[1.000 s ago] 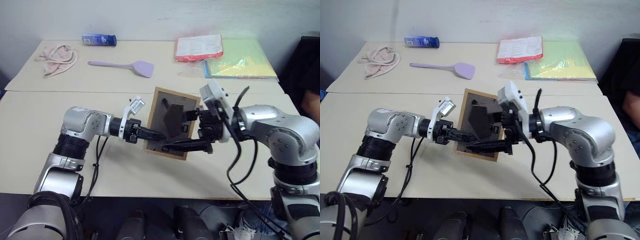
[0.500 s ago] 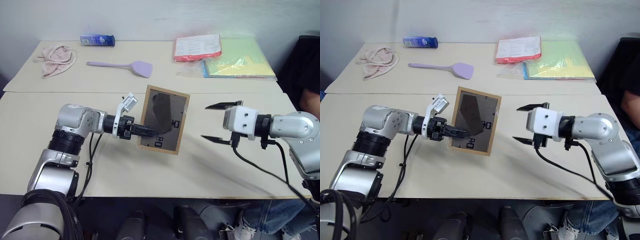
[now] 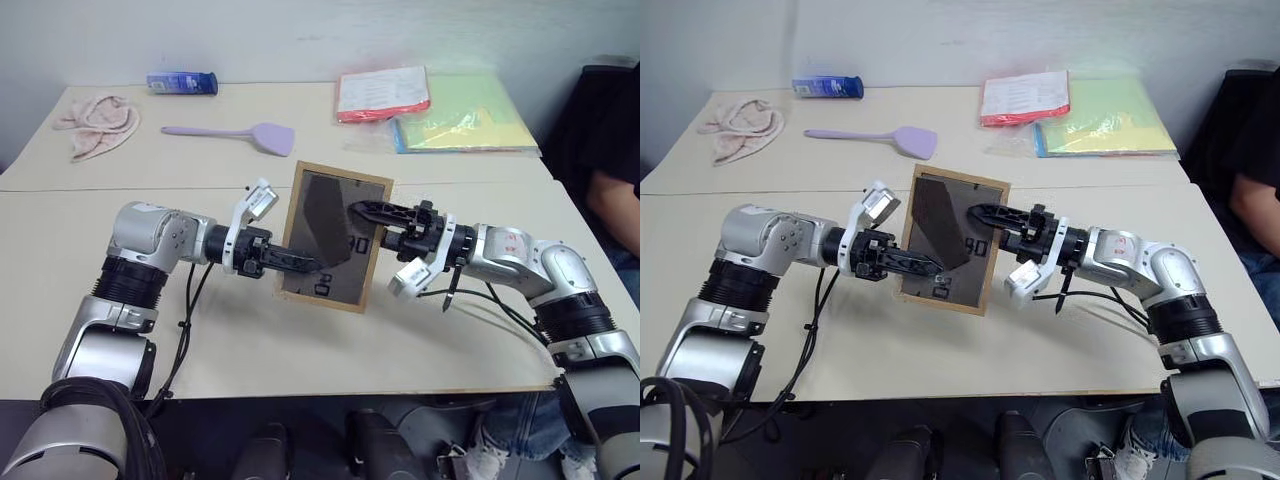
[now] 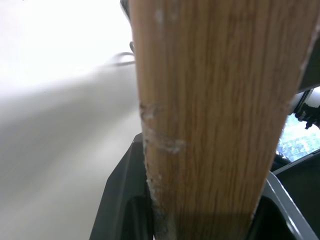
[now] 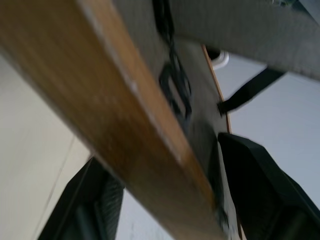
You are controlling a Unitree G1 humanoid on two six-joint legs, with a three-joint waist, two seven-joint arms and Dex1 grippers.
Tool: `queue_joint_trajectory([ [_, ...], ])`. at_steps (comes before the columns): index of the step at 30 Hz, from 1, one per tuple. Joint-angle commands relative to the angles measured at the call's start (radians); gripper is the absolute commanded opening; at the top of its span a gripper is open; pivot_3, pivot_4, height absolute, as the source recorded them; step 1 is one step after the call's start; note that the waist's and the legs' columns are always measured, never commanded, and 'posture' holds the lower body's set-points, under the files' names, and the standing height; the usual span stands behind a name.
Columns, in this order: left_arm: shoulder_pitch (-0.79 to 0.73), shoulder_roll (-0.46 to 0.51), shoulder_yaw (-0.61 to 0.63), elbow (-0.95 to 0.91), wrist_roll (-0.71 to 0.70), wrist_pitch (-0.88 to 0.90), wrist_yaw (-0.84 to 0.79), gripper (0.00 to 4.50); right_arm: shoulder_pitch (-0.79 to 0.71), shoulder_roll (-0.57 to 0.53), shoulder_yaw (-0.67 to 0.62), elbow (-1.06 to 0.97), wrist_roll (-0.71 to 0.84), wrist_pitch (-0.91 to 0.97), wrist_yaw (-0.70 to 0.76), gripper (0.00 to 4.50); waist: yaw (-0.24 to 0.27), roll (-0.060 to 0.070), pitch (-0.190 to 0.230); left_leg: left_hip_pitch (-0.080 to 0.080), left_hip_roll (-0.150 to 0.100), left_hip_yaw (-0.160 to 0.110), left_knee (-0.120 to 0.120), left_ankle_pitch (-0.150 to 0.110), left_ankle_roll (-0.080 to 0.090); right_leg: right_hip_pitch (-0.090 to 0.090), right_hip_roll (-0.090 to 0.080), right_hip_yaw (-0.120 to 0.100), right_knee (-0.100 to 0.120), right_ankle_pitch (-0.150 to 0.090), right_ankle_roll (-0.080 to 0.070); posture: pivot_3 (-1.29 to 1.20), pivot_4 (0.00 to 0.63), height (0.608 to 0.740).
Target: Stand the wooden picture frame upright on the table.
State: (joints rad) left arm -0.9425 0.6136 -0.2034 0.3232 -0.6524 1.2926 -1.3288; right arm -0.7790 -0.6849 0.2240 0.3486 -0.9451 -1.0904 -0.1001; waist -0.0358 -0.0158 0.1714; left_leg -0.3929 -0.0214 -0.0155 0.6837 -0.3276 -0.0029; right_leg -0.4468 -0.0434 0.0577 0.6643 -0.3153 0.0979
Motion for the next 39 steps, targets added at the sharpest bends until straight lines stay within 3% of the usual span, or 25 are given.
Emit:
queue_joint_trajectory([
  [1, -0.014, 0.021, 0.013, -0.033, -0.009, 0.0, 0.0, 1.61, -0.035, -0.026, 0.0, 0.015, -0.037, -0.037, -0.124, 1.84, 0.001, 0.0, 0.0, 0.0, 0.0, 0.0, 0.0, 0.0, 0.0, 0.0, 0.0, 0.0, 0.0, 0.0, 0.0, 0.0, 0.15, 0.74],
  [5, 0.012, 0.046, 0.056, -0.042, -0.009, -0.023, 0.023, 2.77, -0.058, -0.034, 0.017, 0.045, -0.026, -0.056, -0.149, 1.31, -0.006, 0.0, 0.0, 0.001, 0.0, 0.0, 0.0, 0.0, 0.0, 0.001, 0.0, 0.0, 0.0, 0.0, 0.0, 0.0, 0.15, 0.74],
  [10, 0.065, 0.183, 0.204, -0.052, -0.018, -0.067, 0.061, 4.35, -0.083, -0.045, 0.025, 0.096, 0.047, -0.089, -0.128, 1.26, -0.033, 0.0, 0.0, 0.002, 0.001, 0.0, -0.002, 0.0, 0.0, 0.0, 0.002, 0.0, 0.001, 0.0, 0.0, 0.0, 0.15, 0.74],
  [13, 0.152, 0.275, 0.348, -0.142, -0.057, -0.114, 0.061, 4.5, -0.087, -0.046, 0.047, 0.157, 0.197, -0.114, -0.045, 1.26, -0.052, 0.0, 0.0, 0.003, 0.001, -0.002, -0.003, 0.0, 0.0, 0.0, 0.002, 0.002, 0.001, -0.001, -0.001, 0.0, 0.15, 0.74],
  [16, 0.306, 0.307, 0.511, -0.357, -0.117, -0.172, 0.076, 4.5, -0.026, -0.03, 0.158, 0.152, 0.709, 0.038, 0.309, 1.26, -0.066, 0.0, 0.0, 0.004, 0.001, -0.002, -0.005, 0.0, 0.0, 0.001, 0.0, 0.002, -0.001, -0.001, -0.001, 0.0, 0.15, 0.74],
  [17, 0.349, 0.284, 0.539, -0.427, -0.121, -0.197, 0.115, 4.5, 0.037, -0.01, 0.169, 0.031, 0.996, 0.26, 0.49, 1.26, -0.065, 0.0, 0.0, 0.004, 0.002, -0.002, -0.004, 0.0, 0.0, 0.003, 0.0, 0.001, -0.002, -0.001, -0.001, 0.0, 0.15, 0.74],
  [19, 0.411, 0.244, 0.558, -0.52, -0.117, -0.246, 0.174, 4.5, 0.115, 0.011, 0.155, -0.156, 1.351, 0.586, 0.691, 1.26, -0.053, 0.0, 0.0, 0.004, 0.004, -0.005, -0.001, -0.001, 0.001, 0.007, -0.001, -0.001, -0.003, -0.001, -0.001, 0.0, 0.15, 0.74],
  [21, 0.457, 0.219, 0.555, -0.577, -0.104, -0.301, 0.203, 4.5, 0.15, 0.017, 0.114, -0.27, 1.514, 0.809, 0.765, 1.26, -0.04, 0.0, 0.001, 0.004, 0.003, -0.005, 0.0, -0.002, 0.002, 0.009, -0.002, -0.001, -0.003, 0.0, -0.001, 0.0, 0.15, 0.74],
  [22, 0.492, 0.177, 0.537, -0.606, -0.055, -0.396, 0.235, 4.5, 0.175, 0.024, 0.094, -0.328, 1.684, 1.024, 0.769, 1.26, -0.034, 0.0, 0.001, 0.005, 0.003, -0.006, 0.001, -0.002, 0.003, 0.01, -0.002, -0.001, -0.003, 0.0, -0.001, 0.0, 0.15, 0.74],
  [24, 0.541, 0.139, 0.501, -0.631, 0.014, -0.526, 0.266, 4.5, 0.211, 0.039, 0.067, -0.385, 1.845, 1.26, 0.8, 1.26, -0.016, 0.0, 0.0, 0.006, 0.002, -0.006, 0.001, -0.003, 0.003, 0.011, -0.002, -0.002, -0.003, 0.0, 0.0, 0.0, 0.15, 0.74],
  [29, 0.566, 0.126, 0.463, -0.635, 0.022, -0.607, 0.271, 4.5, 0.272, 0.112, 0.039, -0.342, 1.847, 1.444, 0.876, 1.26, 0.01, 0.0, 0.0, 0.006, 0.002, -0.007, 0.001, -0.004, 0.003, 0.011, -0.002, -0.002, -0.004, 0.0, -0.001, 0.0, 0.15, 0.74],
  [37, 0.544, 0.136, 0.441, -0.613, -0.004, -0.603, 0.286, 4.5, 0.329, 0.203, 0.02, -0.205, 1.643, 1.406, 0.956, 1.26, 0.008, 0.0, 0.0, 0.006, 0.001, -0.006, 0.001, -0.004, 0.004, 0.01, -0.002, -0.002, -0.003, 0.0, 0.0, 0.0, 0.15, 0.74],
  [39, 0.541, 0.144, 0.434, -0.606, -0.008, -0.598, 0.281, 4.5, 0.346, 0.199, 0.003, -0.225, 1.627, 1.416, 0.98, 1.96, 0.008, 0.0, 0.0, 0.006, 0.001, -0.006, 0.0, -0.004, 0.004, 0.01, -0.002, -0.002, -0.003, 0.0, 0.0, 0.0, 0.15, 0.74],
])
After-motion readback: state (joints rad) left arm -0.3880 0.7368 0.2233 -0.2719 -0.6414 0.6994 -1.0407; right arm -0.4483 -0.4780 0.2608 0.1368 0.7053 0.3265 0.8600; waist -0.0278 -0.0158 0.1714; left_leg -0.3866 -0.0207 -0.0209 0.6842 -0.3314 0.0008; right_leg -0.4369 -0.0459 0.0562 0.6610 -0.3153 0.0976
